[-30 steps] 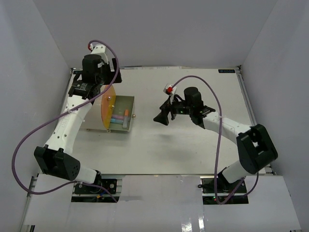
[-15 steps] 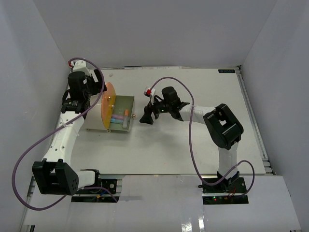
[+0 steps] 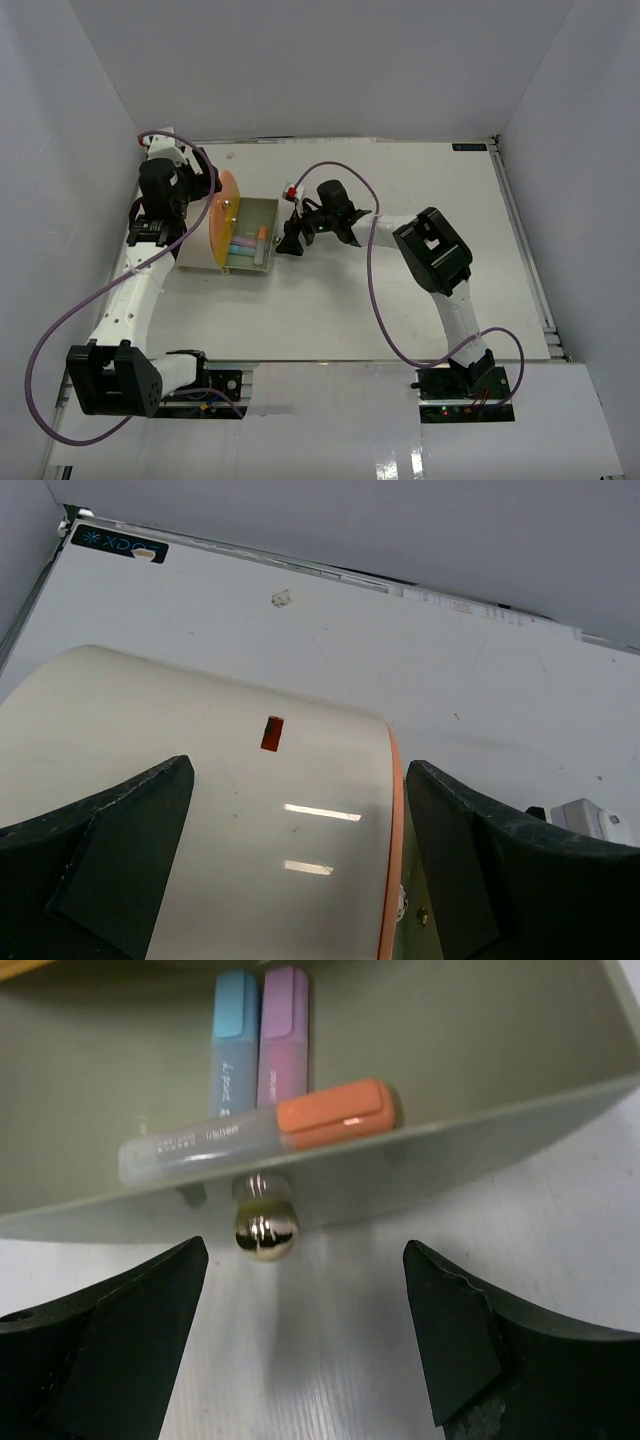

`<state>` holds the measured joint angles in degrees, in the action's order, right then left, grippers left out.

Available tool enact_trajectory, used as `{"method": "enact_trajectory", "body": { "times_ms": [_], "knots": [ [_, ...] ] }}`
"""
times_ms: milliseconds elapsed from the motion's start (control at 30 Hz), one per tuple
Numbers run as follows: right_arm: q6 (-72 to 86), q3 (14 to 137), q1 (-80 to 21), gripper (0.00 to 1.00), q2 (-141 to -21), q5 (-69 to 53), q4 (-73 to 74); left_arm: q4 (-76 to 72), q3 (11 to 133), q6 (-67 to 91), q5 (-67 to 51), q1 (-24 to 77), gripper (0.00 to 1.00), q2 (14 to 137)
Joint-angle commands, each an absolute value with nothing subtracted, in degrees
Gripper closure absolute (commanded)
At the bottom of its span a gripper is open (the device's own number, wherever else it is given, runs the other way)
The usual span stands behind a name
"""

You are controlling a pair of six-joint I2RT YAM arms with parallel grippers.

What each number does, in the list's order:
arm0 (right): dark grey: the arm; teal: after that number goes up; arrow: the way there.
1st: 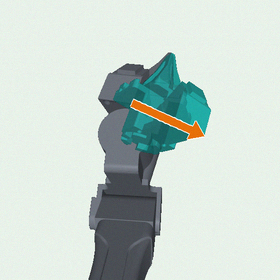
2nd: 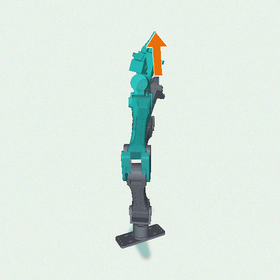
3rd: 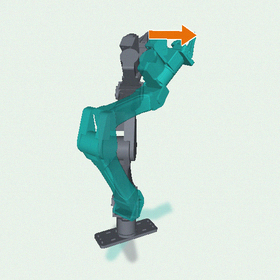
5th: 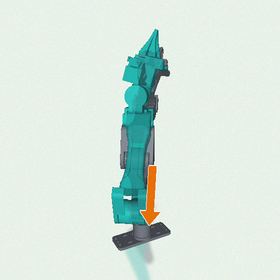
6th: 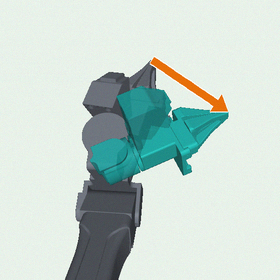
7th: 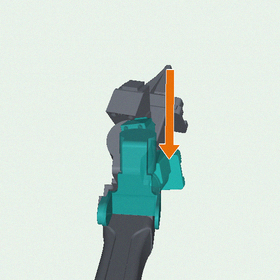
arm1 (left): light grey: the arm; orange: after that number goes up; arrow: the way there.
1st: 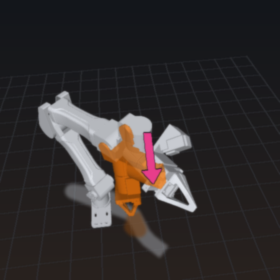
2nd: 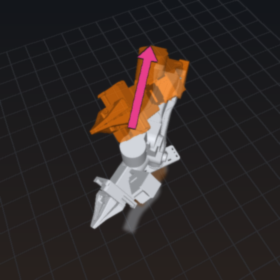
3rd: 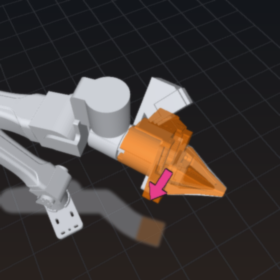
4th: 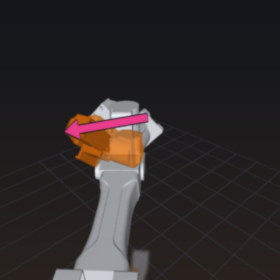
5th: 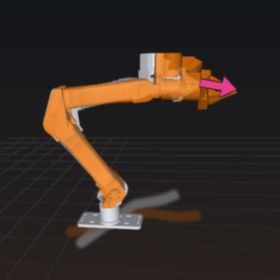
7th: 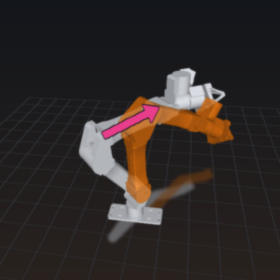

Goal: Sort the stationery into containers
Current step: Close the drawer in the storage box.

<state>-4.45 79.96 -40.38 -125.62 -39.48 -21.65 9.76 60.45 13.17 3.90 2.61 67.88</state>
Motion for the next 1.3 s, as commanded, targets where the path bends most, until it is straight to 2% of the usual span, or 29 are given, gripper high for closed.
{"method": "enact_trajectory", "body": {
  "times_ms": [0, 467, 767, 1267],
  "knots": [
    [-3.5, 84.5, -41.4, 0.15, -127.3, -41.0, -26.2, 14.7, 57.7, 15.6, 0.2, 2.5, 0.02, 67.4],
    [2.0, 96.4, -43.3, 0.16, -136.3, -41.0, -29.4, 13.5, 52.7, 18.5, -8.4, 2.5, 0.02, 65.5],
    [6.7, 105.5, -44.9, 0.15, -142.9, -41.6, -31.6, 13.4, 52.7, 18.9, -8.8, 2.5, 0.03, 65.8],
    [15.3, 109.9, -46.2, 0.11, -147.0, -40.5, -40.8, 13.0, 52.6, 19.3, -10.1, 2.5, 0.03, 66.0]
  ]
}}
